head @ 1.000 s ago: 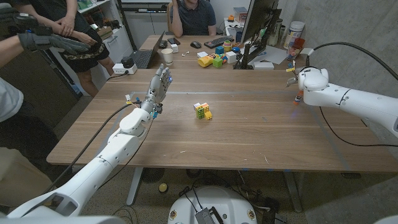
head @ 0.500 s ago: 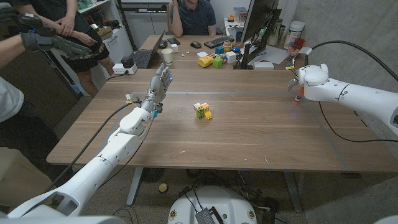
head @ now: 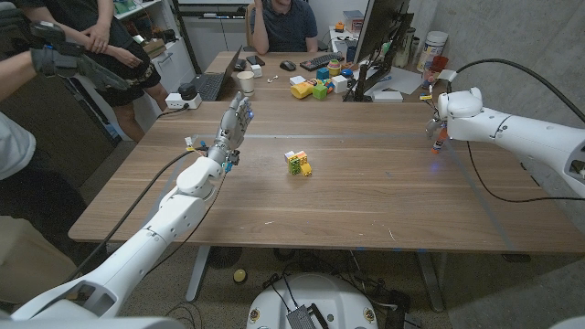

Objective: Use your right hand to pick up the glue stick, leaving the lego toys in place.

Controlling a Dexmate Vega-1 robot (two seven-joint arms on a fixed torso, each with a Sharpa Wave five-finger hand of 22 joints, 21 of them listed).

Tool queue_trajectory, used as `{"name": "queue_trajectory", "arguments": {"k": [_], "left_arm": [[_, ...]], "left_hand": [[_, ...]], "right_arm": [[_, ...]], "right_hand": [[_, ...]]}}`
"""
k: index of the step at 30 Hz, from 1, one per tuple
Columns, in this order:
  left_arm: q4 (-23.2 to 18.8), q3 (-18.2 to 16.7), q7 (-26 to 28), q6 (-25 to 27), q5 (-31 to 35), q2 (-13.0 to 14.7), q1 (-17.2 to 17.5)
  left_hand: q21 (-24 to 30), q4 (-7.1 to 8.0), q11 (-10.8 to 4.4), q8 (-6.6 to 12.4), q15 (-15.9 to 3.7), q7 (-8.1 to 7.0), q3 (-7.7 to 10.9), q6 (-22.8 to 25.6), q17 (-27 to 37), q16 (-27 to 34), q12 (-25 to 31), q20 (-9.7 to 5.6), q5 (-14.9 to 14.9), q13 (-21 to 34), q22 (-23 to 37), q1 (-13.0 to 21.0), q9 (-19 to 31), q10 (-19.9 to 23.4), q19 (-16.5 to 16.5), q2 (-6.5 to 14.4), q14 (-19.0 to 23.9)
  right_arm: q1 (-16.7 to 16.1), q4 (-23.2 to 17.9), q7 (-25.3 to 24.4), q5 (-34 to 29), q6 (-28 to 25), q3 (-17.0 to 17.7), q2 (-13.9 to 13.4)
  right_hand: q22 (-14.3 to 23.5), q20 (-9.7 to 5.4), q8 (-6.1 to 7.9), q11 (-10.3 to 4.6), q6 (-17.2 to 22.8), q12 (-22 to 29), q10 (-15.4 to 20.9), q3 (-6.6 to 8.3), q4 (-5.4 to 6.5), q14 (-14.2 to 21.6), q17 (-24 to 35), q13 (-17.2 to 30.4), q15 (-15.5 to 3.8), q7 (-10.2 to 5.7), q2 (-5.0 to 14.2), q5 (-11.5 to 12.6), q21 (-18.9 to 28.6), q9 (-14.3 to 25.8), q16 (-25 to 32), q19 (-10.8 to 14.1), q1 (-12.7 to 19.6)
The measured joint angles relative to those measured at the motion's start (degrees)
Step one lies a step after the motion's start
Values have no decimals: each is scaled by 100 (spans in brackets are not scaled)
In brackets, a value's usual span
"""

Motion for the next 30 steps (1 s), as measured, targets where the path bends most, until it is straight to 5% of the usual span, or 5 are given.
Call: {"name": "queue_trajectory", "arguments": {"k": [5,12,17,23,30], "left_arm": [[0,12,2,-15,9,-23,-11],[3,20,11,-45,30,-39,-14],[-1,21,34,-60,52,-40,-14],[-35,21,74,-88,78,-40,2],[-94,-4,102,-94,86,-28,49]], "left_hand": [[0,-6,0,0,0,0,-6,0,0,0,0,0,0,0,0,0,0,0,0,0,0],[0,-3,0,0,0,0,-8,0,0,0,0,0,0,0,0,0,0,0,0,0,0],[0,-6,0,0,0,0,-53,0,0,0,0,0,0,0,0,0,0,0,0,0,0],[0,-6,0,-3,0,0,-53,0,0,0,0,0,0,0,0,0,0,0,0,0,0],[0,-26,0,-3,0,0,-73,0,0,0,0,0,-1,0,0,0,0,0,0,0,0]], "right_arm": [[20,28,65,-21,30,-16,7],[27,58,115,-58,110,-17,1],[46,153,168,-48,163,-3,10],[55,243,229,6,225,42,43],[55,319,262,119,337,107,69]], "right_hand": [[49,-244,101,-149,508,101,511,100,-11,426,61,27,-19,-102,225,-40,103,27,170,244,626],[79,-264,116,-191,674,102,672,122,-34,486,114,26,-55,-96,258,-88,149,53,191,263,1013],[79,-264,189,-178,931,102,754,103,-14,508,141,49,-33,-9,221,-138,181,53,235,263,1154],[104,-285,428,-240,1734,176,1260,97,39,960,141,53,-75,233,272,-180,314,79,309,327,1406],[106,-326,528,-301,2190,198,1601,111,101,1339,138,52,-107,327,288,-195,424,100,374,449,1567]]}}
